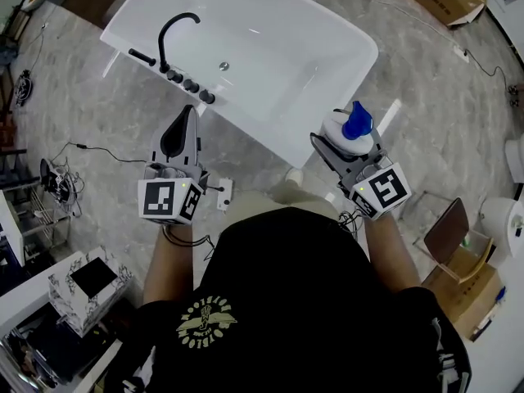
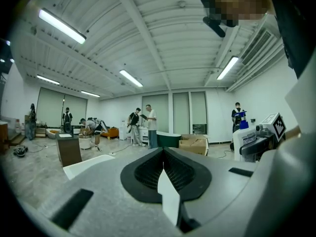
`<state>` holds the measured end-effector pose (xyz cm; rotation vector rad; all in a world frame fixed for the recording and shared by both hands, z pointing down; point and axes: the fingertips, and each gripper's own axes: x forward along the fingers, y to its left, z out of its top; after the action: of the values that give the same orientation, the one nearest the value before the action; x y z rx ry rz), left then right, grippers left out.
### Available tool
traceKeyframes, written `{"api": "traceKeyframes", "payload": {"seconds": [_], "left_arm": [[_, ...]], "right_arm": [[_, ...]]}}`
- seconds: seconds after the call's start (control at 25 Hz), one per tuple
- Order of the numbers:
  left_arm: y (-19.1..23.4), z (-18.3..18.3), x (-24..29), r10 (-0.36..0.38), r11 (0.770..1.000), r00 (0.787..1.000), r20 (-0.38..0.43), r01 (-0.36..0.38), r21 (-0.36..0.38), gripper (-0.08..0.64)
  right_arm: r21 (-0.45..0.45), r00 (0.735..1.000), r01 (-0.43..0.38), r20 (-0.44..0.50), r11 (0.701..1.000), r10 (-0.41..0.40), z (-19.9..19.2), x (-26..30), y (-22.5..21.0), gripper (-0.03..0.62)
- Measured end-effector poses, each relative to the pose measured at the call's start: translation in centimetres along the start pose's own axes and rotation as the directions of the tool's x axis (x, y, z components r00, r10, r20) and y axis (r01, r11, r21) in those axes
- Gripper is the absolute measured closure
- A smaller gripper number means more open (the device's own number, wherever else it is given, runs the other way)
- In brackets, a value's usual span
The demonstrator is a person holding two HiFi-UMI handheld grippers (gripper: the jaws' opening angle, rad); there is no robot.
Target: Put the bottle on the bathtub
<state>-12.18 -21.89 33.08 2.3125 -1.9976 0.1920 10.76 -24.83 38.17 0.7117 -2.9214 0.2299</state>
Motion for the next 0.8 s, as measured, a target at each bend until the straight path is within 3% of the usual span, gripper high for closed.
{"api": "traceKeyframes", "payload": {"seconds": [0.36, 0.56, 0.8], "left_arm": [[-0.2, -1.5, 0.3, -0.006, 1.000, 0.999, -0.034, 0.006, 0.000, 0.551], [1.1, -2.9, 0.4, -0.057, 0.998, 0.996, -0.066, 0.056, -0.011, 0.551], [3.6, -3.4, 1.0, -0.131, 0.991, 0.989, -0.074, 0.130, -0.016, 0.552]], "right_arm": [[0.048, 0.999, -0.024, -0.024, 0.999, 0.026, -2.6, 2.1, -0.2, 0.330], [0.153, 1.000, 0.030, -0.014, 0.988, -0.028, -5.1, 4.3, 0.0, 0.329], [0.138, 0.996, 0.086, 0.002, 0.987, -0.088, -5.3, 6.2, 1.5, 0.328]]}}
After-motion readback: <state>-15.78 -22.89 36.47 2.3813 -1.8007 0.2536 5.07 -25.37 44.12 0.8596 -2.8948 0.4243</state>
